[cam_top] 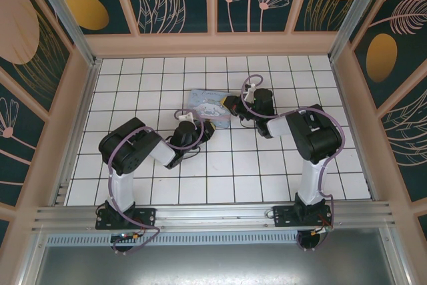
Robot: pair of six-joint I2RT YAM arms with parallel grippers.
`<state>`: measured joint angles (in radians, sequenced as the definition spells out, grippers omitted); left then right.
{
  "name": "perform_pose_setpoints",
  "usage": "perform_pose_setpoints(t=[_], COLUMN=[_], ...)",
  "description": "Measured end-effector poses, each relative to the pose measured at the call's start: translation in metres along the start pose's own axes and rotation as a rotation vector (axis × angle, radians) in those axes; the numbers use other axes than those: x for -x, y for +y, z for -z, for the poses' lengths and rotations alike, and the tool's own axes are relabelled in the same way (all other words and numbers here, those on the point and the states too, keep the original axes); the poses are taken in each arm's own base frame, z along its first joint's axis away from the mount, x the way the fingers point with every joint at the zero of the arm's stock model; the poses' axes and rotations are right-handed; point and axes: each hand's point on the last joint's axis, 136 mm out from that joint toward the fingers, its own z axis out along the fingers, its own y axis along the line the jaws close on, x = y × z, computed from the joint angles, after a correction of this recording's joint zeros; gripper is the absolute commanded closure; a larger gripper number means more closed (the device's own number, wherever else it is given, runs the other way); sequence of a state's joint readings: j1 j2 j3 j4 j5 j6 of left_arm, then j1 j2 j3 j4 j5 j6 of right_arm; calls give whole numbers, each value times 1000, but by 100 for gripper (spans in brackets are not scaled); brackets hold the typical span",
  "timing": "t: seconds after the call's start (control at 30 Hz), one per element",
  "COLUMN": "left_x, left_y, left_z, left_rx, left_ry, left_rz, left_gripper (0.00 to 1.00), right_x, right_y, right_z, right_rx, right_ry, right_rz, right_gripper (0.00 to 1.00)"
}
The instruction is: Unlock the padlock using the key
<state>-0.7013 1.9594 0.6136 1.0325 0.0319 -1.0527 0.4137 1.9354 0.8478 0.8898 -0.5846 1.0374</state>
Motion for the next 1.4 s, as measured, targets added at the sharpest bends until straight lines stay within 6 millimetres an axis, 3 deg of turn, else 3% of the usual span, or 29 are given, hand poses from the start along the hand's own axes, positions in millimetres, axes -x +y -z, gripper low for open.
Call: perform_pose_setpoints(t=[0.13,0.33,0.63,0.83,0.97,1.13,1.4], left_x=[-2,-1,-8,-18,-25,-26,-28], left_y=[-1,-2,-8,-14,-18,-27,-38], left_z=[3,9,16,22,25,29,34], left_rx=[14,43,41,19,0,-32,-69], left_ry=[20,40,96,174,223,259,301], left_rz=[1,3,7,15,23,55,125], left_gripper=[100,100,100,100,100,100,100], right_x=[-6,-27,-82,-125,-142,-147,-143], right_y=[2,16,35,18,-2,-19,-25], right_z=[7,35,73,86,95,100,93], right_rx=[-14,-5,23,-16,-51,-77,-72], right_ry=[20,34,72,113,113,75,32], right_rz=[-11,-6,27,17,-18,-65,-93], right_gripper=[100,100,100,100,100,100,100])
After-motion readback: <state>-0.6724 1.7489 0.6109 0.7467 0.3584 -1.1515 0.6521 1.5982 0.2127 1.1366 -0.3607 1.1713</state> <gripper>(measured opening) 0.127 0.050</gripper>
